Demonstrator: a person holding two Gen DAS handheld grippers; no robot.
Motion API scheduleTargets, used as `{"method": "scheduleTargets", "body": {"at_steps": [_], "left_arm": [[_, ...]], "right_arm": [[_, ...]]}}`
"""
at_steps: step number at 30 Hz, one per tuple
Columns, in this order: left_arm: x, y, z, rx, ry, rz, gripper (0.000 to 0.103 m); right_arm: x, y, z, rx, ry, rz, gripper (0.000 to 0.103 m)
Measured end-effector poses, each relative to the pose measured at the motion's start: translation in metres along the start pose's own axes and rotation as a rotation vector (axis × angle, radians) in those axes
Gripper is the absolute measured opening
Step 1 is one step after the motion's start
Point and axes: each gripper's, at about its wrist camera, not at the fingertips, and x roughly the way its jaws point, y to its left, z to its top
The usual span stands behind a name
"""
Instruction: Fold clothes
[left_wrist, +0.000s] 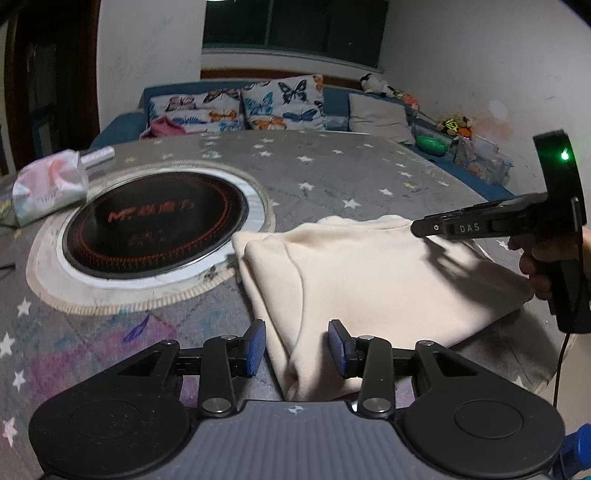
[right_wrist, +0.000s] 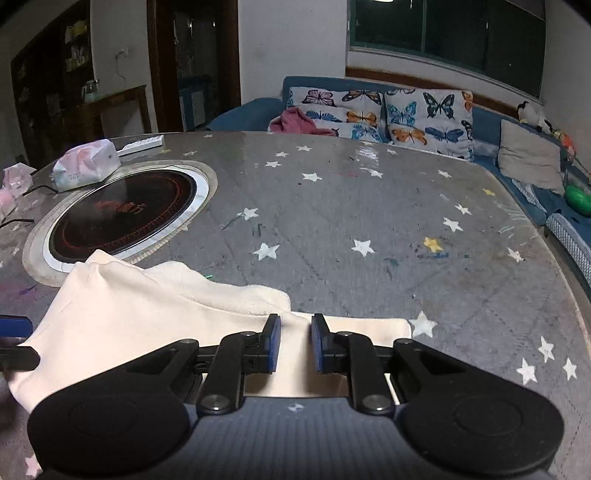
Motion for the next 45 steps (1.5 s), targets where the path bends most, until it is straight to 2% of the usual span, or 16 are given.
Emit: {"method": "scheduleTargets", "body": {"at_steps": [3,7,14,16,20,22,26,28,30,37,45], "left_arm": [[-0.003,0.004,0.001,-0.005,-0.006,0.009,0.04],[-0.003,0.017,0.007,-0.051,0.003,0.024,0.042],[-0.007,0.05,0.023,-0.183,0.01,0.084,0.053],[-0.008,0.059,0.027,-0.231,0.016,0.087,0.054],[-0.009,0.068,0.029,-0.309,0.019,0.076,0.062],[-0.01,0.068,0.028,-0.326,0.02,0.061,0.067],[-0.006,0.064,0.026,-0.365,0.035,0.022,0.069],[-0.004,0.064,0.026,-0.399,0.04,0.001,0.071],[-0.002,0.065,0.026,-0.446,0.048,-0.019,0.072],[0.011,0.066,0.028,-0.637,0.079,-0.089,0.073],[0.032,0.058,0.024,-0.815,0.122,-0.185,0.071]], "right_arm": [[-0.014,0.008,0.004,-0.032,-0.02,0.013,0.016],[-0.042,0.035,0.007,-0.16,-0.044,0.089,0.019],[-0.065,0.107,-0.003,-0.412,-0.026,0.258,0.025],[-0.067,0.127,-0.011,-0.48,-0.02,0.3,0.03],[-0.069,0.171,-0.029,-0.625,-0.002,0.36,0.03],[-0.065,0.186,-0.037,-0.687,-0.005,0.348,0.03],[-0.056,0.205,-0.047,-0.758,-0.013,0.319,0.03],[-0.053,0.208,-0.047,-0.755,-0.019,0.295,0.017],[-0.052,0.203,-0.04,-0.699,-0.015,0.295,0.011],[-0.072,0.171,-0.012,-0.498,-0.068,0.348,0.009],[-0.082,0.148,-0.003,-0.398,-0.11,0.376,0.008]]}}
